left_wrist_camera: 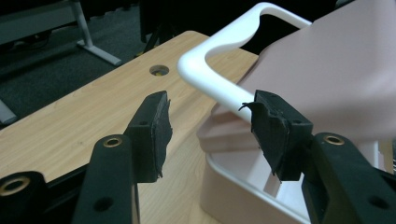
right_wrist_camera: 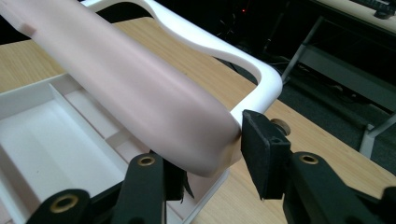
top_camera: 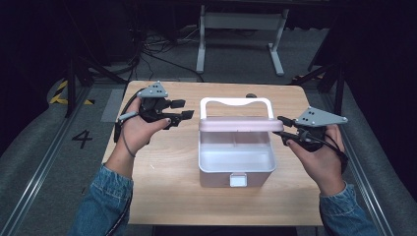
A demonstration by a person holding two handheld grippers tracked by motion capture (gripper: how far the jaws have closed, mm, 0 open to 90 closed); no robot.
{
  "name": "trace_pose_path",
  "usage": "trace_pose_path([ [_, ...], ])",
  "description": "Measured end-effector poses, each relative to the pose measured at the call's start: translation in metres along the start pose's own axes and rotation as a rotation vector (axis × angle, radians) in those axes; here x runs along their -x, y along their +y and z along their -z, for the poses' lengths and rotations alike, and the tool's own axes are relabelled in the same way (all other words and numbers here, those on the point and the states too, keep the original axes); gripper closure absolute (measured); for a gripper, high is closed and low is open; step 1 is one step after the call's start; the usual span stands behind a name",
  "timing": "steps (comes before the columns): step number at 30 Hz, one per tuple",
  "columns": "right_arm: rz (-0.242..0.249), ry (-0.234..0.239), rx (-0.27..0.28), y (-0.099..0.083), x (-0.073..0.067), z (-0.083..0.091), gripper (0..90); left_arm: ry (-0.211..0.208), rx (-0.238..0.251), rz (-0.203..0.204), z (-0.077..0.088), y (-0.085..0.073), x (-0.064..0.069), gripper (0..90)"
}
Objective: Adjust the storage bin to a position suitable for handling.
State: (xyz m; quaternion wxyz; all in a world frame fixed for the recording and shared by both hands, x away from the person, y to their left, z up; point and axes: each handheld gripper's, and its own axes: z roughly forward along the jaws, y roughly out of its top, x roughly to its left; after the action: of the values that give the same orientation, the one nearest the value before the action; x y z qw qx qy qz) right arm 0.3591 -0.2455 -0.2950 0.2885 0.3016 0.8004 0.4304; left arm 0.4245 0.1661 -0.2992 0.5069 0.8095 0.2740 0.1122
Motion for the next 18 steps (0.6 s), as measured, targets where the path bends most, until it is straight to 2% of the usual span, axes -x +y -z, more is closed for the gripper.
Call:
trace_pose_path([
  [4,-0.007,-0.014,0.001,0.005,0.002,-0.001,65.2,0.007,-0.008,0.019,0.003,-0.017,-0.002,48.0],
  [9,-0.023,-0.026,0.005,0.008,0.006,-0.004,68.4,0.037,-0.021,0.03,0.008,-0.032,-0.001,48.2],
  [13,-0.044,-0.039,-0.004,0.013,0.009,-0.007,70.9,0.056,-0.046,0.021,0.007,-0.046,0.001,48.0],
  [15,-0.05,-0.04,-0.005,0.013,0.01,-0.007,71.4,0.061,-0.044,0.02,0.007,-0.049,0.001,47.9],
  [18,-0.086,-0.048,-0.003,0.016,0.013,-0.01,72.8,0.055,-0.031,0.035,0.007,-0.059,0.002,47.9],
])
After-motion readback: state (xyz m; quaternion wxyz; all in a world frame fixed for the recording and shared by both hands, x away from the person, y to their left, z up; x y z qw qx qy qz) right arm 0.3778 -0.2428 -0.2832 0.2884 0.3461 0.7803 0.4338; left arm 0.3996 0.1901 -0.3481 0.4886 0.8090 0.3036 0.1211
